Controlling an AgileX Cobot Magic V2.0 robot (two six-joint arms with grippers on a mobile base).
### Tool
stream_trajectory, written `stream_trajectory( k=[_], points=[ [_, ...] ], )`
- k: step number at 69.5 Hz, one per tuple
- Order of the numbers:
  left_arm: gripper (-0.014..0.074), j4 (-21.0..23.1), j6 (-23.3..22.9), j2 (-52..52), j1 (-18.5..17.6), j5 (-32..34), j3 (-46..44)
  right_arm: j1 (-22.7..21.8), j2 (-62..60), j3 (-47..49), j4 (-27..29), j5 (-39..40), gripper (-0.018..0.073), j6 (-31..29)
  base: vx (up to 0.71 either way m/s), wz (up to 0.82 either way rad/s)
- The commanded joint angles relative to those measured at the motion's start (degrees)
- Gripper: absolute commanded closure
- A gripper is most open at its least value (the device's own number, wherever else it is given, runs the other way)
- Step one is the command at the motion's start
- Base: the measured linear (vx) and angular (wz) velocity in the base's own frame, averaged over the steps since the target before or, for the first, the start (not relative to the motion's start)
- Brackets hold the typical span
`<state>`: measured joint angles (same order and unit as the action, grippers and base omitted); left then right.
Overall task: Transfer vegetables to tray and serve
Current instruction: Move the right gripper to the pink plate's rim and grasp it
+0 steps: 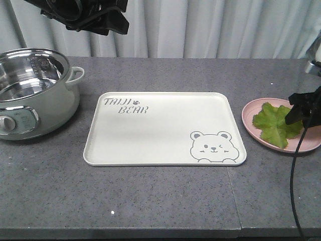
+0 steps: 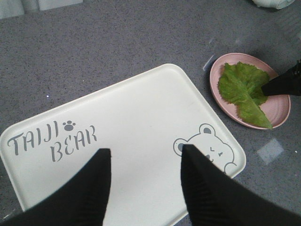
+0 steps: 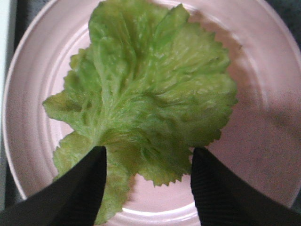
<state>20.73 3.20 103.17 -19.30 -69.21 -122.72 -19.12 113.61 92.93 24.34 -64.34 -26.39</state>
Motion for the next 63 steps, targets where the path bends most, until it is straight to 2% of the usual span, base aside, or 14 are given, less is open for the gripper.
stream_trajectory(
  k=[1,23,36,63],
  points=[
    [0.0255,1.48,0.03,-2.66,-0.25,2.71,-1.87,-0.27,-4.12,2.12,-1.51,1.39,0.0155,2.98,0.0,0.0],
    [0.0255,1.48,0.03,-2.66,-0.25,1.98,-1.87,-0.27,-7.57,2.12,-7.24,4.1,0.0155,9.48,0.0,0.0],
    [0.0255,1.42,0.03,-2.66,-0.25,1.57,-1.87,-0.78,-8.36,2.12,-14.2,4.82,0.0155,15.93,0.0,0.0],
    [0.0255,1.37,0.03,-2.66,-0.25,1.16,-1.87,-6.13,-6.54,1.86,-11.16,4.37,0.0155,16.74,0.0,0.0]
  ],
)
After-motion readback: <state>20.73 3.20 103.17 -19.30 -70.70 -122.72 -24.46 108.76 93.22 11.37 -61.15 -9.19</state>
